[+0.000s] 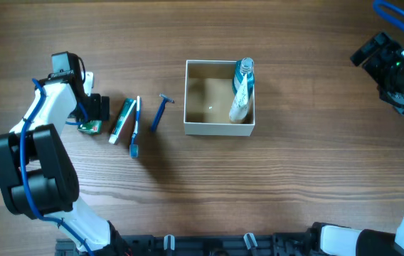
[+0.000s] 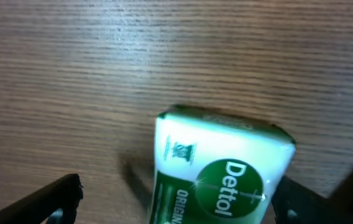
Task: Pack container
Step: 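Reach the left gripper to the green Dettol soap and grasp it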
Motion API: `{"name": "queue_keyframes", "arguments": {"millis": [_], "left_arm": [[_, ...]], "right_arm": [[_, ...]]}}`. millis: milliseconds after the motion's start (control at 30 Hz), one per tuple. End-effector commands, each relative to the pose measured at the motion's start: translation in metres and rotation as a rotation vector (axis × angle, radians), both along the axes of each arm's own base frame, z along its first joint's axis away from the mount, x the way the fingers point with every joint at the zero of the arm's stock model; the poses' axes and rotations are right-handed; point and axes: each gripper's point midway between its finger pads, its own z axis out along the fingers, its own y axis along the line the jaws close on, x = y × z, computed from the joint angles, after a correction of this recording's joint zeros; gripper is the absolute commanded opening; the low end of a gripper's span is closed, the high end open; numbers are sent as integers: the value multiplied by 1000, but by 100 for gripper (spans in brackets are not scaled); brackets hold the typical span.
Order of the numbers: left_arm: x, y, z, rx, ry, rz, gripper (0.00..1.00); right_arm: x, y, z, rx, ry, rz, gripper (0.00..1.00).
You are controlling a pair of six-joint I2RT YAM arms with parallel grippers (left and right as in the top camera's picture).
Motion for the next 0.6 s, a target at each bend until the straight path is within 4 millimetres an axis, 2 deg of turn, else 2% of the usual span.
{"name": "queue_keyframes", "arguments": {"millis": [0,100,233,300,333,367,467,533,567], "left_arm": [[-5,5,-16,24,58,-18,95],[-9,0,-27,-6,84,-12,82],[-6,-7,-22,-70,38,121,76],[0,-26,-12,-188,-1,135,75],[5,-42,-1,-277,-34,114,71],[6,-49,7,-314,-49,104,66],[2,-53,34,-336,-89,138,56],[-4,-53,51,-330,-107,136,57],[-6,-54,57,-330,-112,134,52]], "right_arm": [[2,-1,-2,12,3,-19,100],[2,-1,-2,12,3,-19,100],[2,-1,-2,11,3,-19,100],[2,-1,-2,12,3,-19,100],[2,-1,-2,12,3,-19,100],[2,-1,-2,12,3,-19,100],[2,-1,-2,12,3,-19,100],[2,-1,-2,12,3,-19,100],[2,-1,-2,12,3,-19,100]]}}
